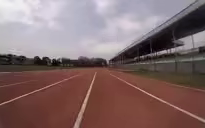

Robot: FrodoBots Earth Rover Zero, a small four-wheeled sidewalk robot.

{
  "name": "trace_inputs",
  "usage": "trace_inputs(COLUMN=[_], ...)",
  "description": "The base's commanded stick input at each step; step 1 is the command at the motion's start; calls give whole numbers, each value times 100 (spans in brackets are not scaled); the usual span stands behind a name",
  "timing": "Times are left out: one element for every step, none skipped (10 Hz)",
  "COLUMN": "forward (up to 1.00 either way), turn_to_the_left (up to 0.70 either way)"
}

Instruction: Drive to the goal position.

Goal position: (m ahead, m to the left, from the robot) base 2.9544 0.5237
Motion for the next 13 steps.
trace_inputs(forward=[45, 45, 45, 45, 45, 45, 45, 45, 45, 45, 45, 45, 45], turn_to_the_left=[1, 1, 1, 1, 1, 1, 1, 1, 1, 1, 1, 1, 1])
